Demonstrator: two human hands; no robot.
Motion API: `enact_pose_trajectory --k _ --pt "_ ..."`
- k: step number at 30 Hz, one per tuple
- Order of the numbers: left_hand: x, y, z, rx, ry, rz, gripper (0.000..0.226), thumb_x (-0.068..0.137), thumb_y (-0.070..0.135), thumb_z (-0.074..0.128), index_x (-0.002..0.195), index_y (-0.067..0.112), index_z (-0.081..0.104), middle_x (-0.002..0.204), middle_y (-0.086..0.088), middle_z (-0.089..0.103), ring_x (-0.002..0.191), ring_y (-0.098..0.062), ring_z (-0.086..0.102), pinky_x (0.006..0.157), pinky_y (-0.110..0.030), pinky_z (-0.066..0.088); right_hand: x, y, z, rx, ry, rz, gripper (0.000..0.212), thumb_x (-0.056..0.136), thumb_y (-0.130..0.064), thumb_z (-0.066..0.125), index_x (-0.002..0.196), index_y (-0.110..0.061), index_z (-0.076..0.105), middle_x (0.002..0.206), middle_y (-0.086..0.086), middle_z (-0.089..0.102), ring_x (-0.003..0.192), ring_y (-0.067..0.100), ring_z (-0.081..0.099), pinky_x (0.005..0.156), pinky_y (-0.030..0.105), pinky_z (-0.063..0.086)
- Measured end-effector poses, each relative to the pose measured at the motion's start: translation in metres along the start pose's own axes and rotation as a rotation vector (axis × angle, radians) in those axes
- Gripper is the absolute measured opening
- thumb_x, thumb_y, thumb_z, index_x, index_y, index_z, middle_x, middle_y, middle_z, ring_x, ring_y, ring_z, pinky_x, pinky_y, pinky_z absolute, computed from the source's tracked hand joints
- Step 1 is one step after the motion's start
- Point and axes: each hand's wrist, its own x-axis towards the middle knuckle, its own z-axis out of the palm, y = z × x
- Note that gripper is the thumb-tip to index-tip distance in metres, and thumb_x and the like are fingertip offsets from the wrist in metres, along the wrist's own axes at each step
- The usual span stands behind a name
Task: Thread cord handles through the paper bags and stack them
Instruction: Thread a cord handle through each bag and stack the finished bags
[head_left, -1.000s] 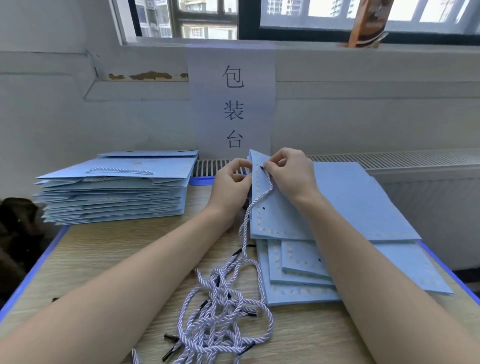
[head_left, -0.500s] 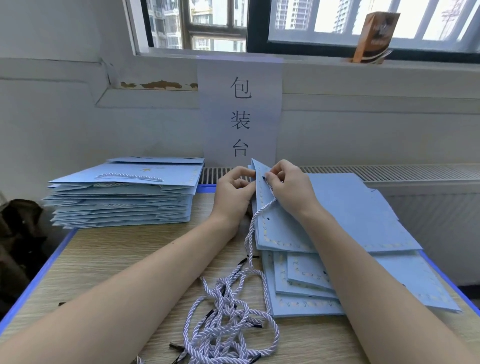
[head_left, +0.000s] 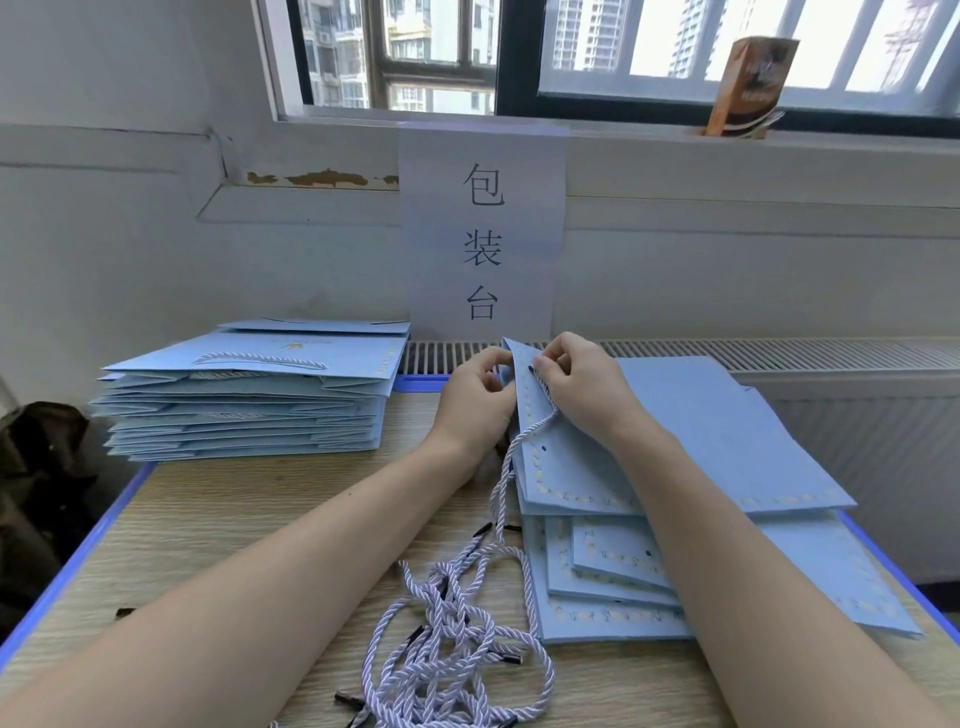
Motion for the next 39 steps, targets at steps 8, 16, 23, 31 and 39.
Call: enact_pose_trajectory --k 8,16,23,31,39 --pt "0.003 -0.003 0.0 0.001 0.075 -0.013 0.006 0.091 0.01 0.063 0.087 0.01 0.059 0.078 -0.007 0.06 0.07 -0.021 0.055 0.067 -0.041 0.048 -0.005 -0.008 -0.005 0.04 -0.036 -0.052 0.019 0.1 -0.033 0.055 0.091 -0.016 0.058 0.072 -0.006 0.056 0.069 0.01 0.05 0.06 0.025 0.037" --pt "0.008 -0.003 0.001 0.028 0.199 -0.026 0.022 0.104 0.018 0.045 0.082 0.016 0.045 0.074 0.001 0.05 0.065 -0.014 0.044 0.062 -0.03 0.037 -0.006 -0.009 -0.007 -0.035 -0.083 -0.055 0.015 0.101 -0.028 0.054 0.093 -0.016 0.058 0.085 -0.007 0.057 0.078 0.011 0.05 0.06 0.021 0.035" --pt "0.01 -0.004 -0.002 -0.158 0.38 -0.091 0.021 0.107 0.022 0.033 0.087 0.02 0.042 0.088 -0.011 0.058 0.079 -0.023 0.054 0.072 -0.04 0.046 -0.018 -0.021 -0.011 0.052 -0.173 -0.088 0.038 0.084 -0.053 0.072 0.091 -0.019 0.058 0.081 -0.007 0.059 0.077 0.01 0.051 0.068 0.025 0.041" --pt "0.006 0.006 0.001 -0.314 0.246 -0.074 0.021 0.108 0.014 0.034 0.087 0.015 0.04 0.069 -0.005 0.048 0.046 -0.008 0.048 0.039 -0.018 0.036 -0.024 -0.033 -0.015 -0.047 -0.187 -0.048 0.05 0.06 -0.054 0.069 0.092 -0.02 0.052 0.089 -0.004 0.057 0.09 0.018 0.05 0.076 0.034 0.041" --pt "0.001 0.011 -0.003 -0.342 0.229 -0.094 0.022 0.11 0.026 0.02 0.095 0.016 0.031 0.078 -0.022 0.072 0.058 -0.037 0.07 0.047 -0.038 0.056 -0.013 -0.01 -0.035 0.064 0.089 0.047 0.02 0.078 -0.019 0.071 0.092 -0.012 0.058 0.082 -0.001 0.061 0.075 0.014 0.055 0.061 0.025 0.043"
